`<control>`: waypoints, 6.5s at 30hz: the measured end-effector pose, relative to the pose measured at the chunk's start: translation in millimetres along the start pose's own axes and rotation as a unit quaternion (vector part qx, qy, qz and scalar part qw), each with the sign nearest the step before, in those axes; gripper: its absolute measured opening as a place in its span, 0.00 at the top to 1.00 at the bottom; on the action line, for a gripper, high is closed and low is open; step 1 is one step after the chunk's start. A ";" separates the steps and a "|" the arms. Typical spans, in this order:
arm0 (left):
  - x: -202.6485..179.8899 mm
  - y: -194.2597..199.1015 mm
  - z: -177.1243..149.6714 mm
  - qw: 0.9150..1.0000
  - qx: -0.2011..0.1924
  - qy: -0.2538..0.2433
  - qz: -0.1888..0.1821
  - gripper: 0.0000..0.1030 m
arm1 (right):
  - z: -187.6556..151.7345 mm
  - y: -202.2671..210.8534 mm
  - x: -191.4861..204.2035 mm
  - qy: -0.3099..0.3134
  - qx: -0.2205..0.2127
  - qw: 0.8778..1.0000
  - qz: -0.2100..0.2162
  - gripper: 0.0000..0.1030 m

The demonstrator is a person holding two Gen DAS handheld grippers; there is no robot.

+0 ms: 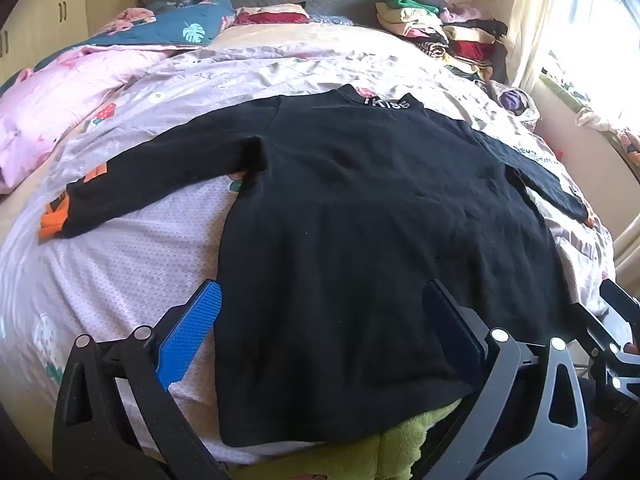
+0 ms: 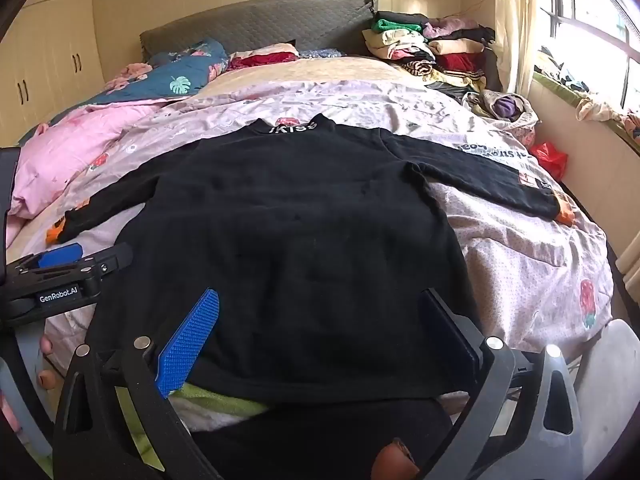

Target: Fold small clothes

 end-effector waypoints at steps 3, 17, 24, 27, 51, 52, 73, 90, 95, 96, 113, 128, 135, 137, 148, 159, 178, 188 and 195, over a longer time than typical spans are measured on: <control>0.0 -0.3 0.0 1.000 0.002 -0.001 0.002 0.08 | -0.6 0.0 1.1 0.001 0.000 1.000 -0.001 0.04; -5.6 -0.5 0.4 1.000 0.002 -0.006 0.000 0.08 | -1.5 0.6 2.1 0.000 0.002 1.000 0.001 0.04; -6.0 4.5 -1.8 1.000 0.001 -0.006 -0.001 0.08 | -0.6 2.1 1.4 0.000 0.002 1.000 -0.002 0.04; -5.5 4.0 -1.8 1.000 0.001 -0.006 -0.001 0.08 | 0.2 2.6 1.2 -0.001 0.001 1.000 -0.002 0.04; -4.7 4.0 -0.1 1.000 0.000 -0.007 -0.002 0.08 | -0.4 2.3 0.8 0.003 0.001 1.000 -0.005 0.04; -4.8 4.0 0.0 1.000 0.000 -0.007 -0.002 0.08 | -0.3 2.3 0.9 0.003 0.001 1.000 -0.005 0.04; -3.3 -2.1 12.1 1.000 0.003 -0.011 -0.003 0.08 | 7.9 -12.0 7.4 0.001 0.007 1.000 0.017 0.04; -24.9 -34.8 53.6 1.000 -0.002 0.010 -0.009 0.08 | 57.3 -35.6 -5.8 -0.018 -0.001 0.999 0.044 0.04; -35.5 -48.6 68.3 1.000 0.006 0.016 -0.009 0.08 | 76.0 -44.2 -19.5 -0.030 -0.001 0.999 0.043 0.04; -37.5 -50.7 70.6 1.000 0.008 0.017 -0.009 0.08 | 79.0 -46.1 -22.9 -0.033 0.001 0.999 0.042 0.04; -101.9 -102.3 116.3 0.999 0.035 0.010 -0.021 0.08 | 98.0 -84.0 -136.9 -0.124 0.012 0.992 -0.004 0.04; -159.8 -145.0 130.2 0.998 0.050 -0.016 -0.028 0.08 | 60.0 -124.9 -249.0 -0.245 0.038 0.968 -0.038 0.04; -184.4 -165.9 126.7 0.997 0.063 -0.032 -0.022 0.08 | 27.7 -136.9 -292.0 -0.310 0.052 0.947 -0.060 0.04; -189.4 -169.5 126.2 0.997 0.064 -0.038 -0.022 0.08 | 17.2 -139.3 -303.2 -0.326 0.055 0.941 -0.070 0.04; -208.9 -193.7 121.8 0.995 0.081 -0.047 -0.021 0.08 | -26.7 -168.0 -366.2 -0.430 0.048 0.899 -0.069 0.04; -187.2 -192.5 134.4 0.997 0.064 -0.029 -0.021 0.08 | -21.9 -171.6 -424.2 -0.489 -0.016 0.868 -0.079 0.75; -126.1 -137.6 169.9 0.998 0.024 0.034 -0.053 0.08 | 129.5 -104.3 -306.3 -0.287 -0.128 0.949 -0.017 0.84; -96.4 -130.7 174.3 0.990 0.046 0.076 -0.107 0.08 | 175.9 -112.8 -208.0 -0.193 -0.122 0.974 0.012 0.84; -87.2 -133.2 172.3 0.973 0.087 0.113 -0.183 0.08 | 186.6 -136.0 -147.8 -0.151 -0.098 0.983 0.036 0.84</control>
Point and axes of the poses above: each gripper's, at about its wrist camera, not at the fingertips, and y roughly against the way its jaws point, x to its left, z to its top, the point moved 8 cm from there along -y, roughly the way its jaws point, and after that the axes turned 12 degrees about y, right-handed, at the moved point
